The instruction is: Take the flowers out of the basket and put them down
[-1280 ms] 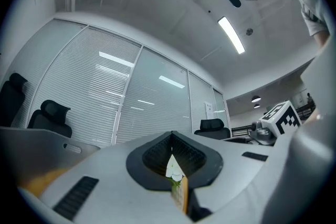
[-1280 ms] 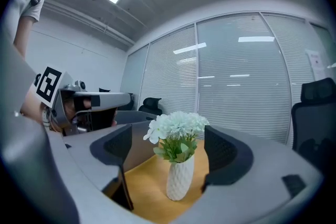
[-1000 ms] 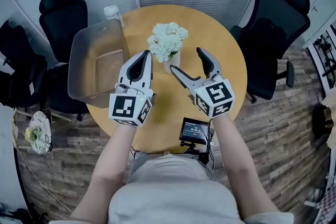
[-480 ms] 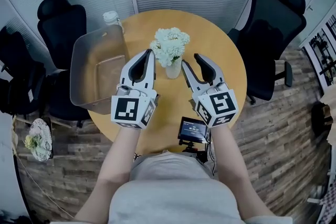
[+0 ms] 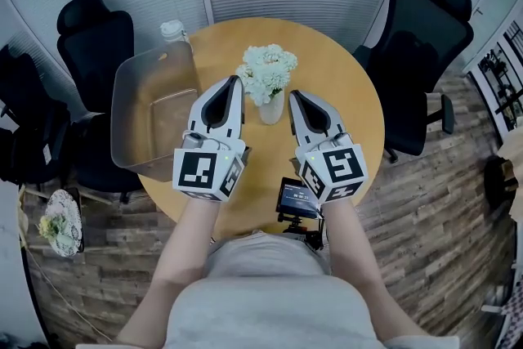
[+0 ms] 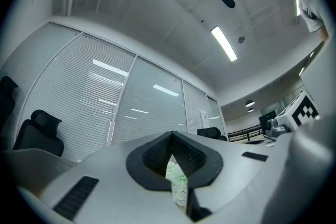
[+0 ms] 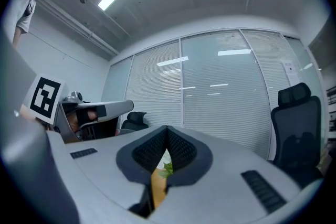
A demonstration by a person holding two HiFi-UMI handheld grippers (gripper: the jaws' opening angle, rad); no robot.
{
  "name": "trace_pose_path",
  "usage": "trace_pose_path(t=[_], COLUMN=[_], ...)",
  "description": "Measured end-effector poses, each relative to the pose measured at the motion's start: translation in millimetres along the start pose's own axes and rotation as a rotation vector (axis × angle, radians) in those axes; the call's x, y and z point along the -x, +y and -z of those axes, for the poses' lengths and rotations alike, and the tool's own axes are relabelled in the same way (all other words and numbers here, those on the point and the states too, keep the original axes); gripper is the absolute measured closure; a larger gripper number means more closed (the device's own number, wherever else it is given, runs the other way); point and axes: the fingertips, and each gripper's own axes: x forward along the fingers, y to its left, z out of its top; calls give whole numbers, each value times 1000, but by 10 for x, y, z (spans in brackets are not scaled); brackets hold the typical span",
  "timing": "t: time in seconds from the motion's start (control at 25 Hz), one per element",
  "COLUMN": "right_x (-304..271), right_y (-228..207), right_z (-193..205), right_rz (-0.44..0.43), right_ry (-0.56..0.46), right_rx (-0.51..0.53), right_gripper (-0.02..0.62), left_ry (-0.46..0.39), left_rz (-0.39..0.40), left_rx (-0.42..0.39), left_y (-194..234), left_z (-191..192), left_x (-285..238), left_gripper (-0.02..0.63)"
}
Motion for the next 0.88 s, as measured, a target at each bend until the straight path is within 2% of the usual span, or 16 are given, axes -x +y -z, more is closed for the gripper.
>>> trace_pose_path(t=[0.12, 0.32, 0.48, 0.68, 0.88], right_x=[-11, -29, -29, -17, -11], right_y=[44, 170, 166, 134, 140], right_z=[-64, -76, -69, -51, -53], right_rz=[-4, -5, 23, 42, 40], right_ry=[-8, -6, -4, 5, 10], right_rx=[9, 82, 110, 107, 119], right_gripper=[572, 572, 572, 572, 572], left_ry=[7, 25, 26, 24, 18], left_rz=[14, 21, 32, 54, 42], left_rx=[5, 16, 20, 19, 39], left_y=[-34, -54, -79, -144, -98], left_z=[15, 78, 92, 87, 70], left_x=[-6, -1, -1, -6, -15], left_gripper=[601, 601, 601, 601, 601])
